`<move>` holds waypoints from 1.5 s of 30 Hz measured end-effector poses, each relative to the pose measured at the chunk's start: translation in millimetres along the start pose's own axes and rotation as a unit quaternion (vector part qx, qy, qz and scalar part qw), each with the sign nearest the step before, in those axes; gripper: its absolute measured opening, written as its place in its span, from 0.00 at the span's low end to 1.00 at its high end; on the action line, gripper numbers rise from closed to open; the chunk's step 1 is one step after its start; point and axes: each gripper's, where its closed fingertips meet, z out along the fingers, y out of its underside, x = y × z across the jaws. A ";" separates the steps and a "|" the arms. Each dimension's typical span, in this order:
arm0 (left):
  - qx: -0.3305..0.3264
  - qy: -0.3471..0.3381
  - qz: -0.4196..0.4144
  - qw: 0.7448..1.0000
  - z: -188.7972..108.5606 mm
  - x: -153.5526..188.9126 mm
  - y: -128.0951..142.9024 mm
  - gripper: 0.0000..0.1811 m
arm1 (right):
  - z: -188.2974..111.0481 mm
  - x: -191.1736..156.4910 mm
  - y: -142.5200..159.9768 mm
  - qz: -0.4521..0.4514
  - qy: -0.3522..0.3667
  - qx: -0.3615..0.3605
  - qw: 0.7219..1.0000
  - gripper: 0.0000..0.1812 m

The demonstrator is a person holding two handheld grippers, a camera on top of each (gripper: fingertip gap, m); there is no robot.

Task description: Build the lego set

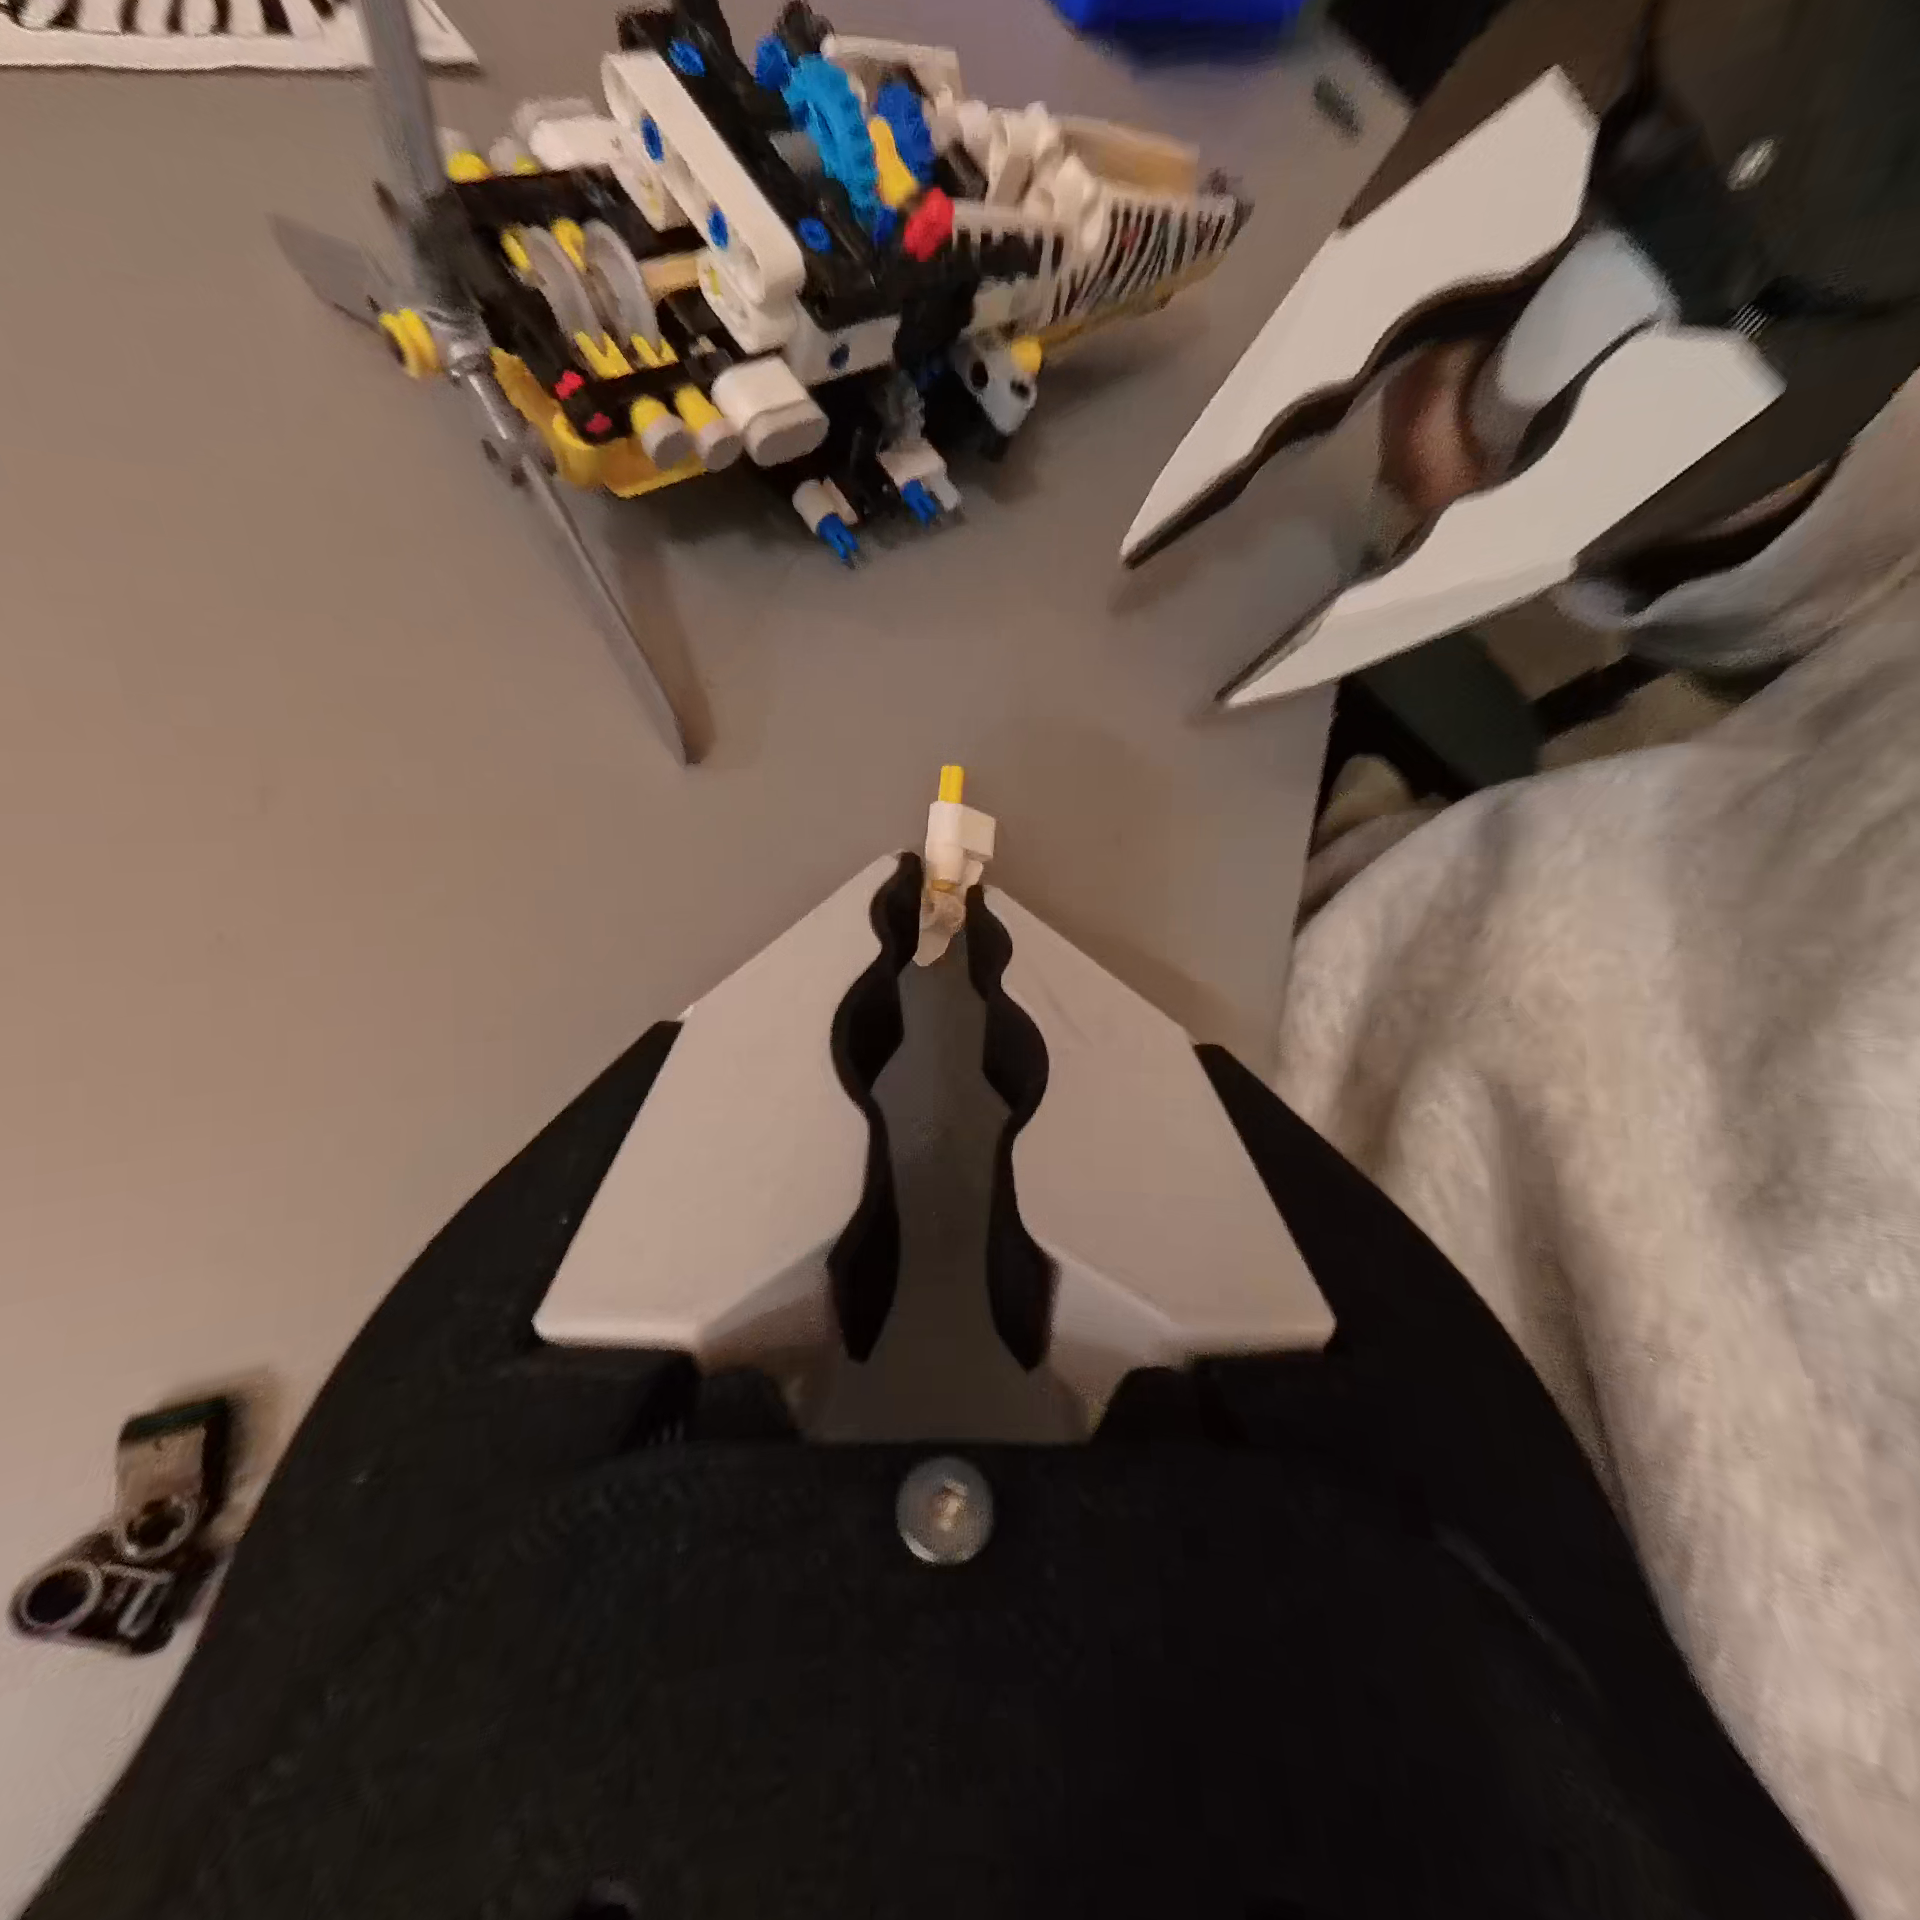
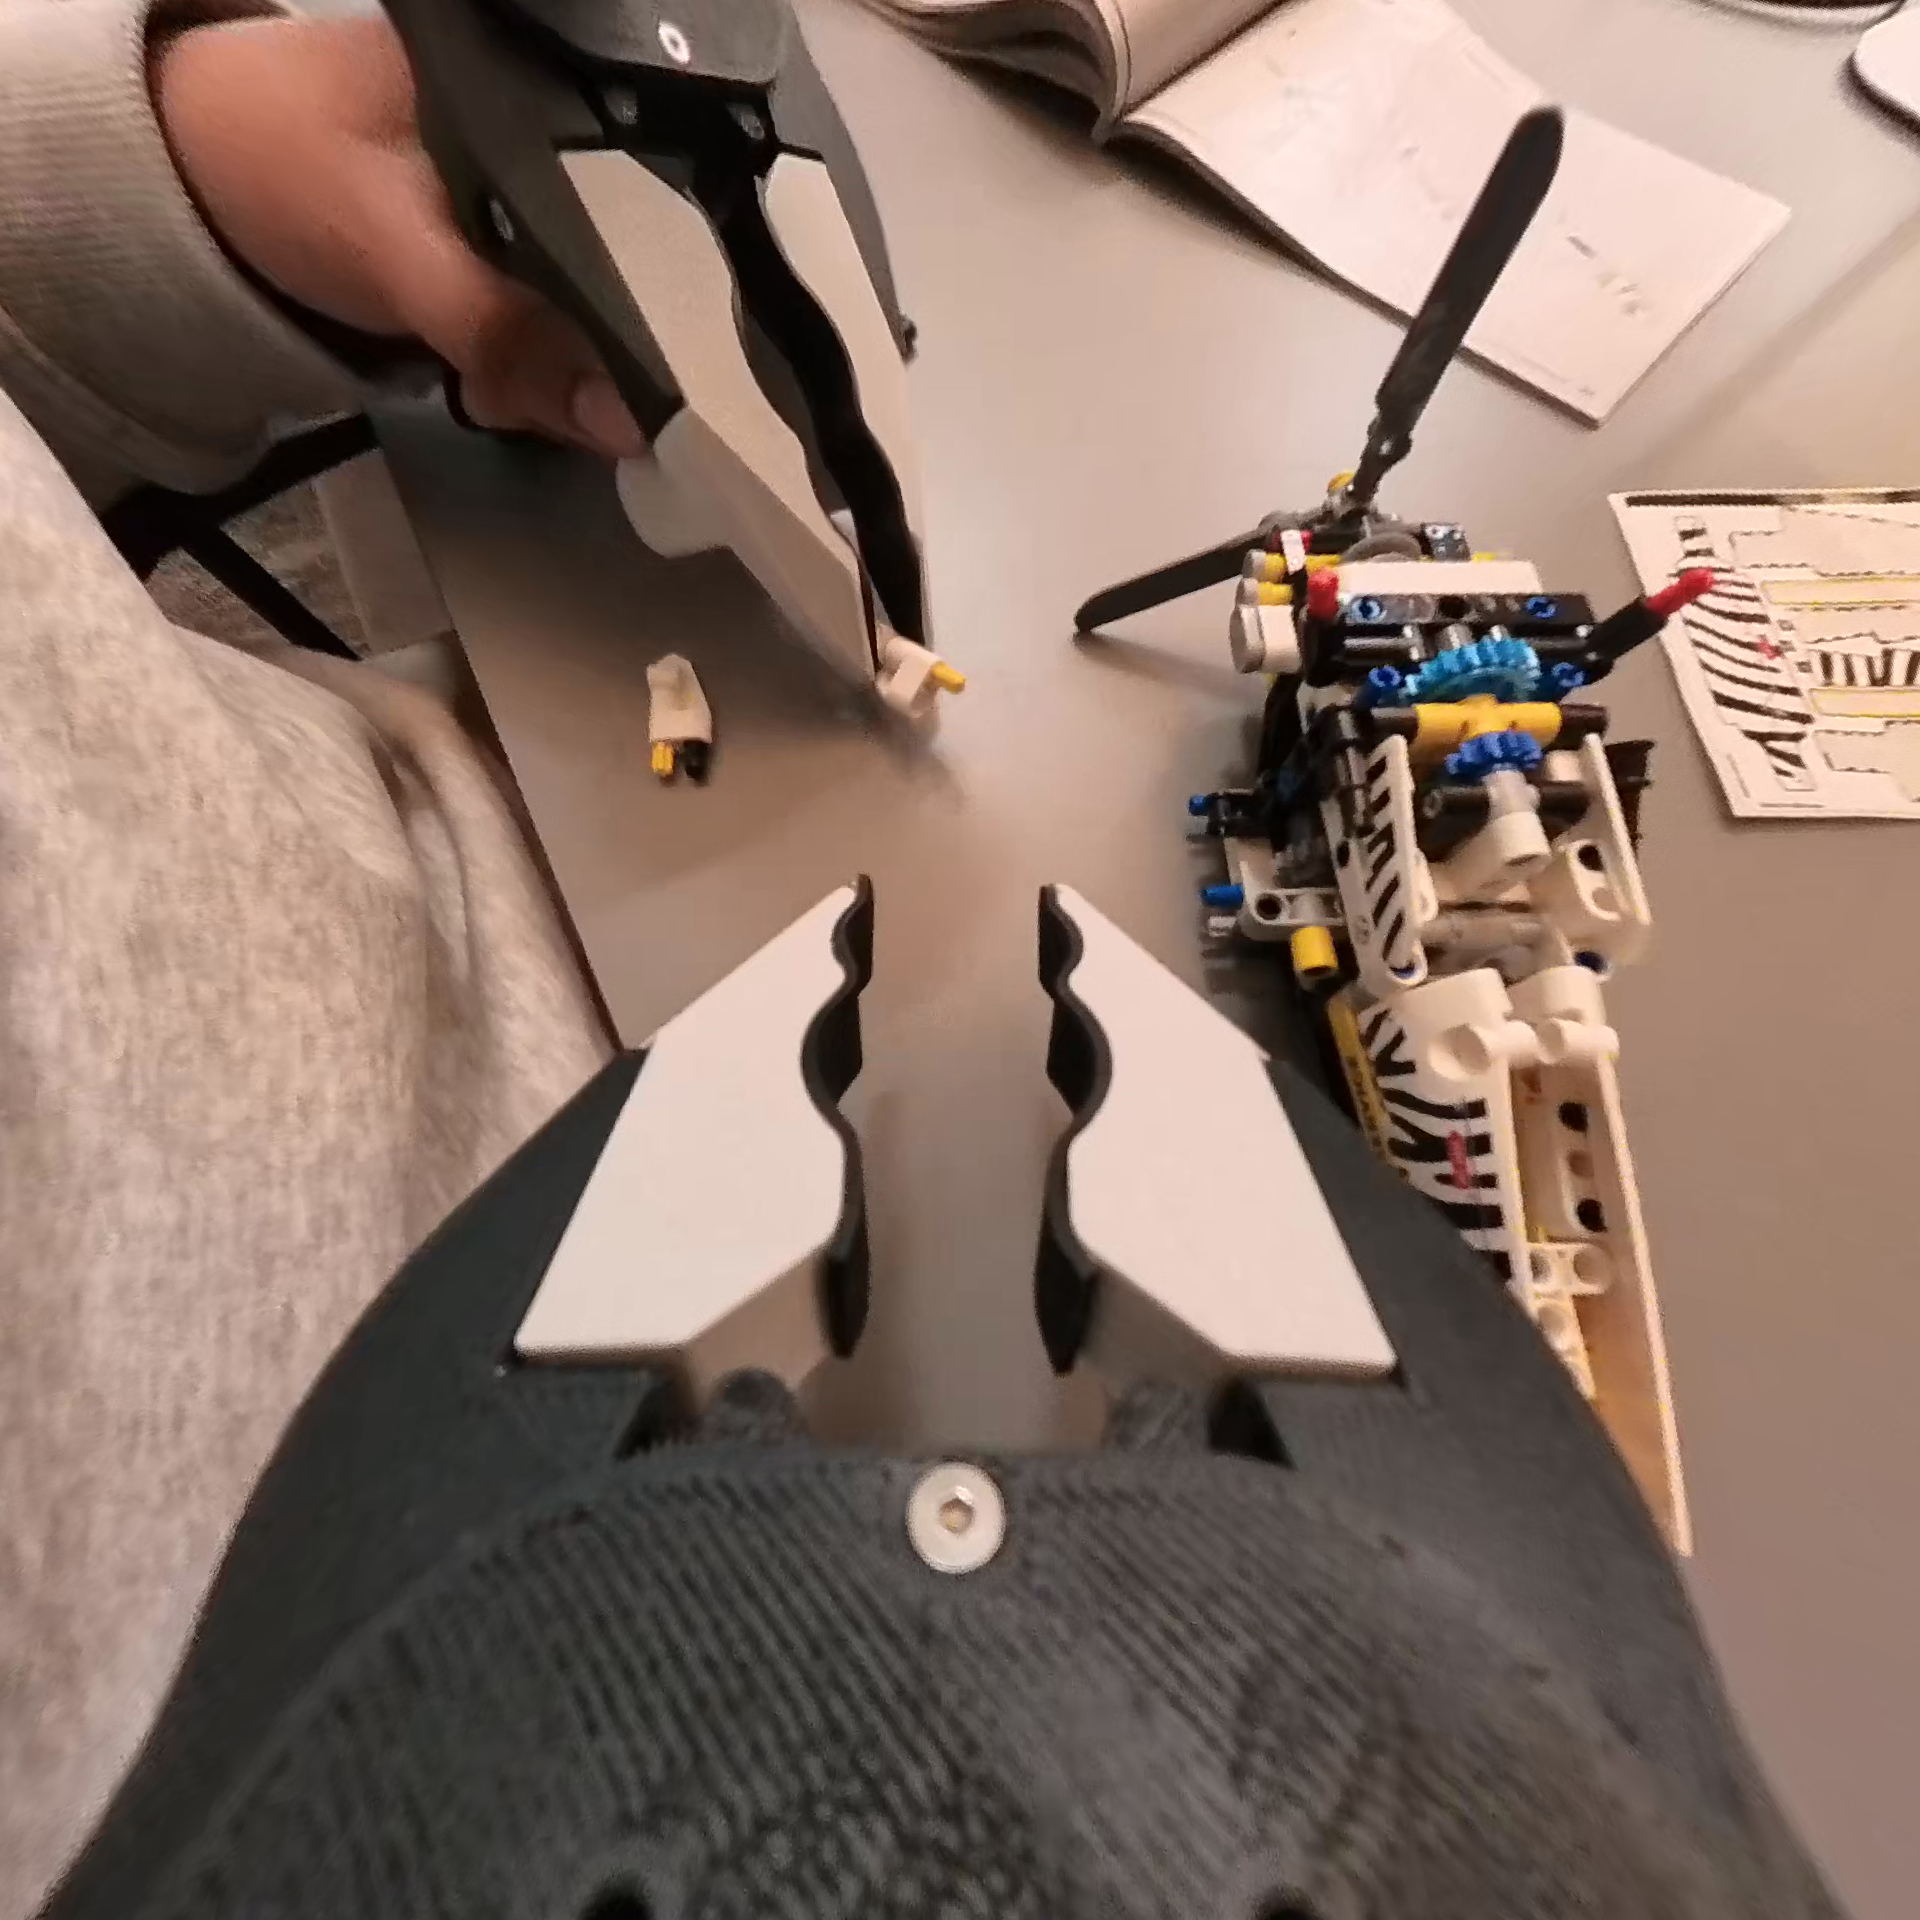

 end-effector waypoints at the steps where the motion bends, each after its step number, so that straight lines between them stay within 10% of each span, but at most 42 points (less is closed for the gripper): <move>1: 0.019 0.009 -0.014 1.000 -4.7 0.3 -3.5 0.04 | 0.8 -0.9 -1.4 -0.002 0.001 0.003 1.000 0.17; 17: 0.262 -0.123 -0.117 0.950 -155.8 -62.5 -21.0 0.03 | -23.2 25.8 -6.3 0.004 0.058 0.060 0.997 0.16; 22: 0.243 -0.111 -0.123 0.956 -147.2 -54.0 -10.2 0.04 | -44.5 37.4 -22.7 0.002 0.077 0.108 0.991 0.13; 27: 0.220 -0.074 -0.113 0.966 -124.3 -40.1 -6.3 0.04 | -137.9 107.4 -38.1 0.010 0.212 0.139 0.967 0.14; 31: 0.201 -0.059 -0.101 0.973 -110.7 -32.5 -6.6 0.04 | -168.7 112.2 -35.2 0.056 0.186 0.160 0.968 0.20; 45: 0.160 -0.016 -0.062 0.985 -79.4 0.9 -13.2 0.04 | -13.0 91.7 -3.5 -0.066 0.127 -0.085 0.986 0.45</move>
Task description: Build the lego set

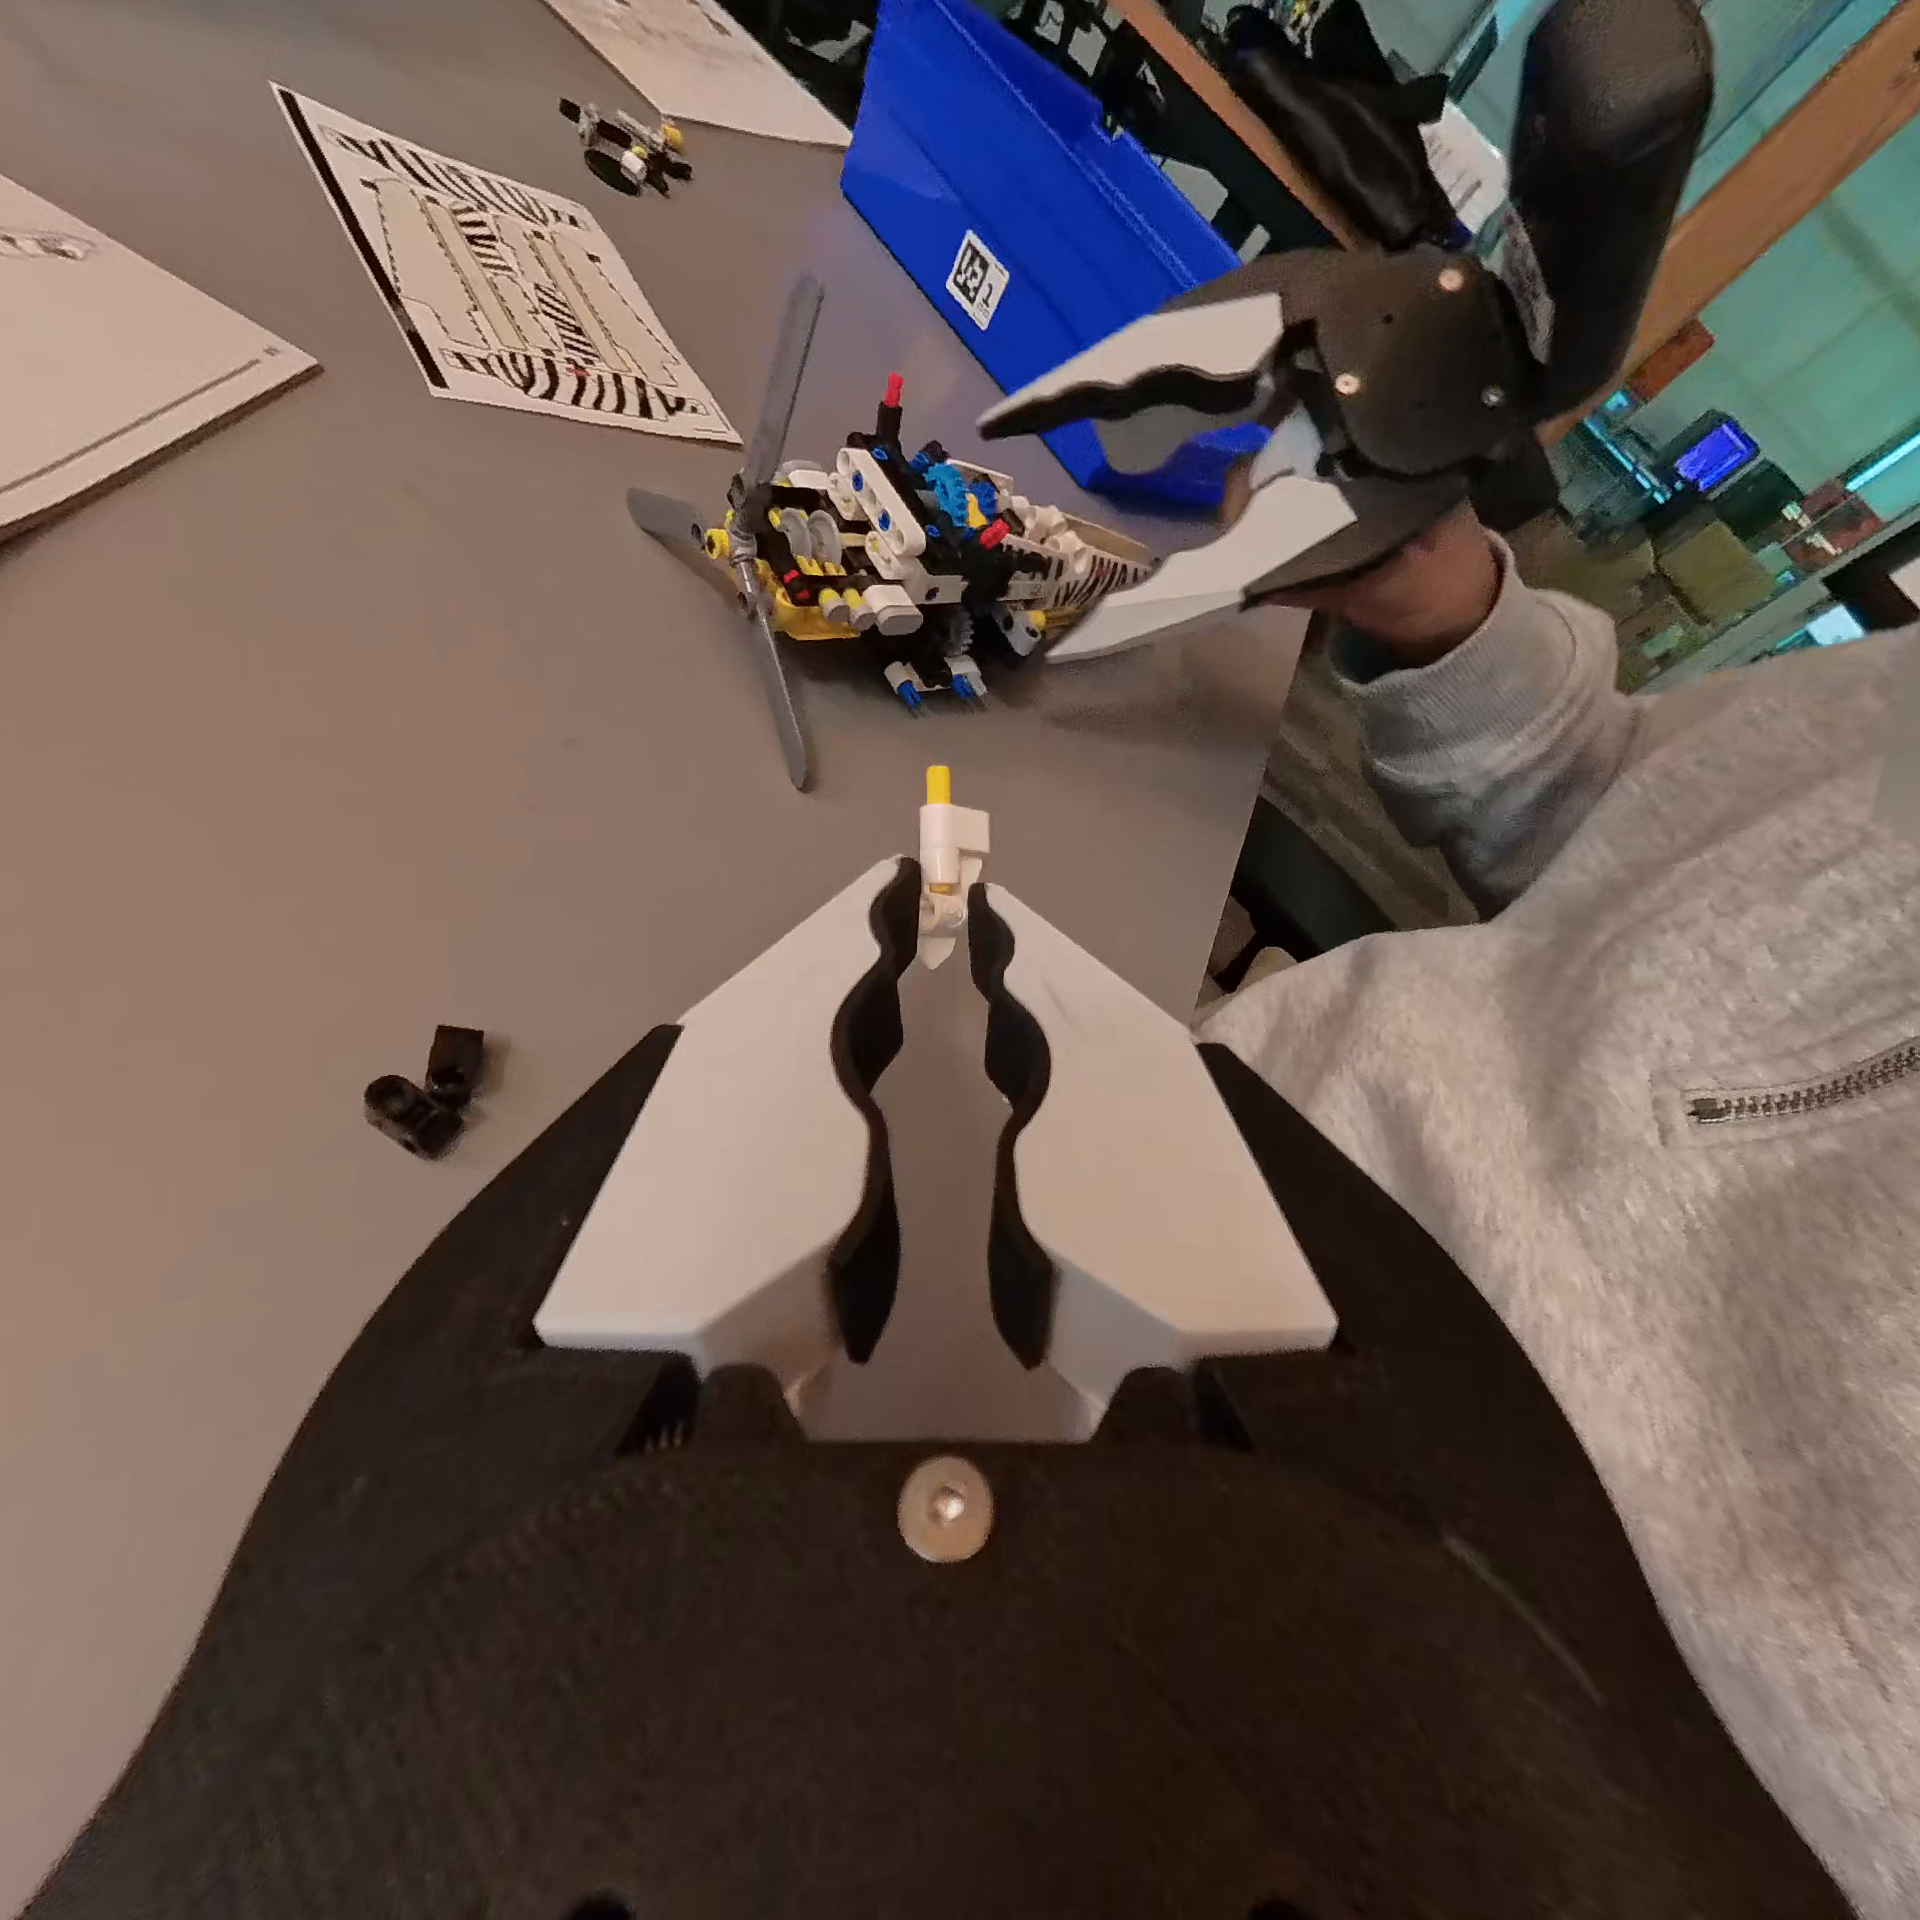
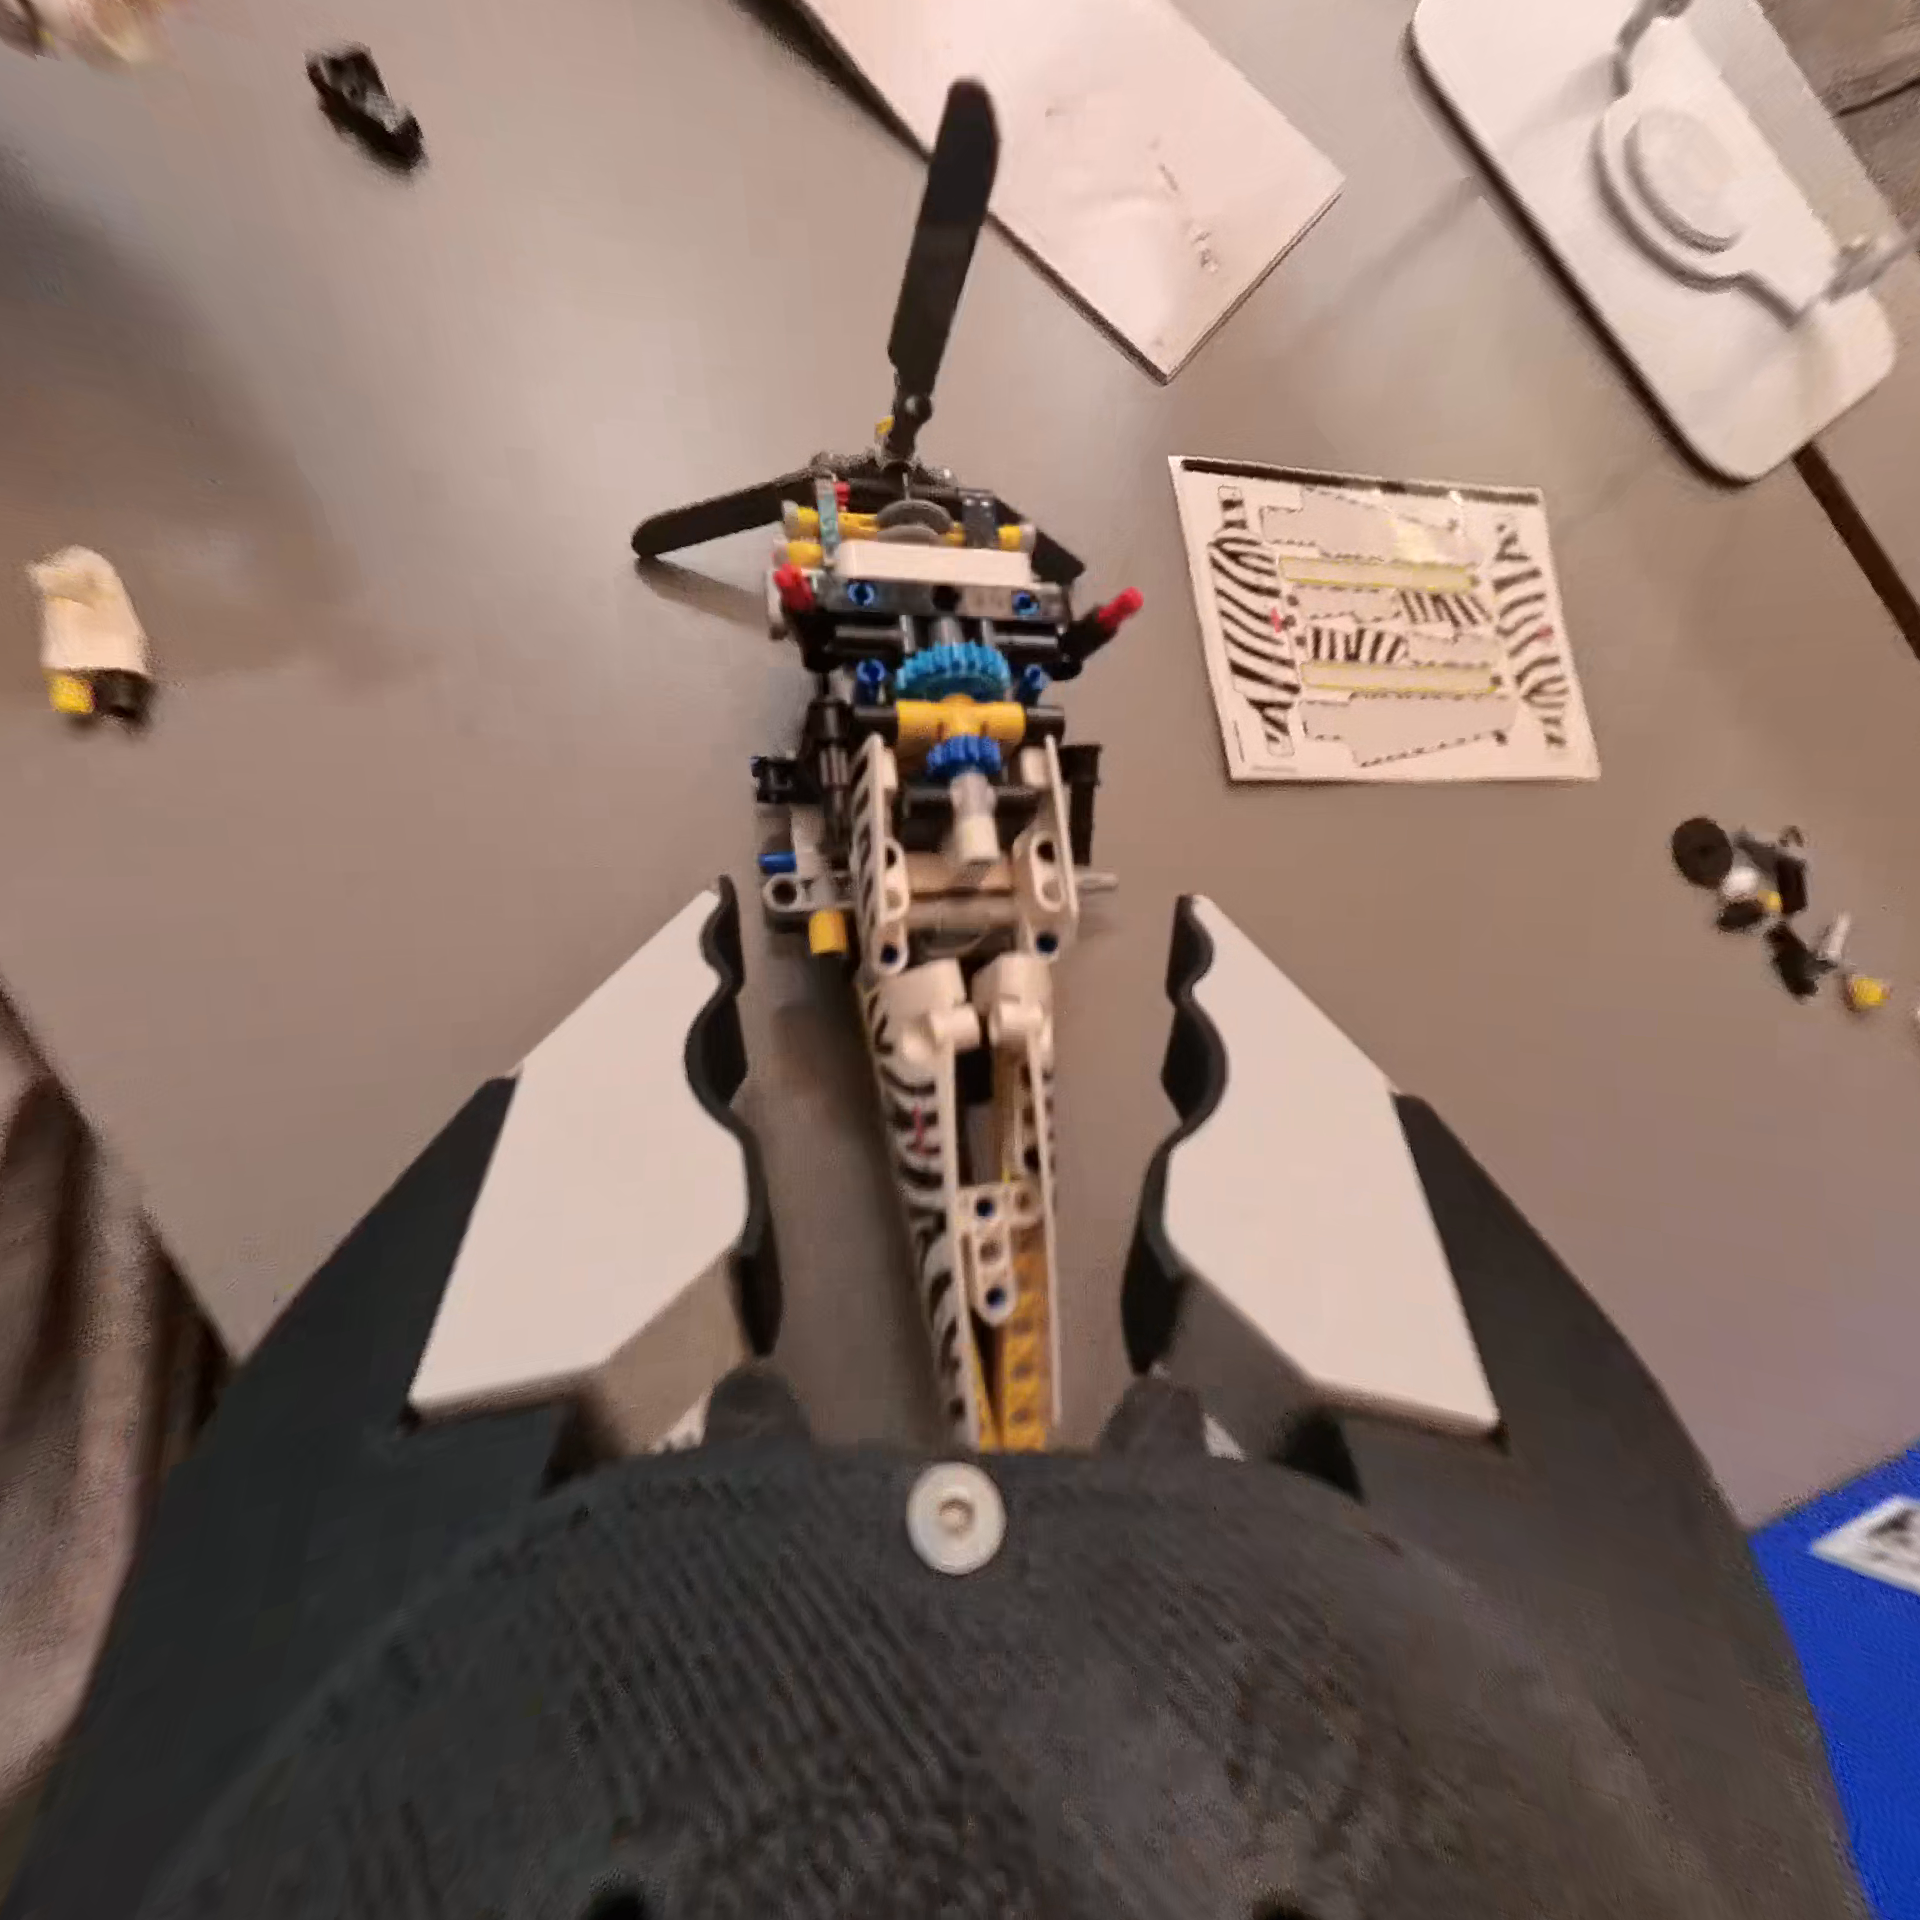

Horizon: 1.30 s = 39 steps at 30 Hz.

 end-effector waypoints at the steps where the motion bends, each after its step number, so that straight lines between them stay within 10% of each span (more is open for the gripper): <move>1: -0.003 0.000 0.002 1.000 1.1 1.2 1.6 0.04 | 8.0 -0.8 -0.2 -0.012 -0.006 -0.013 1.000 0.44; 11: -0.003 0.022 0.013 1.000 2.4 11.4 -5.0 0.04 | 26.9 14.4 19.5 0.027 -0.093 -0.094 0.991 0.38; 23: 0.016 0.028 -0.001 0.999 -1.7 -5.7 -6.3 0.04 | -36.5 114.8 12.6 0.141 -0.026 -0.001 0.990 0.36; 39: 0.019 0.033 -0.013 0.999 -1.9 -1.5 -5.8 0.04 | 49.3 25.0 -2.2 0.004 -0.107 -0.017 0.994 0.37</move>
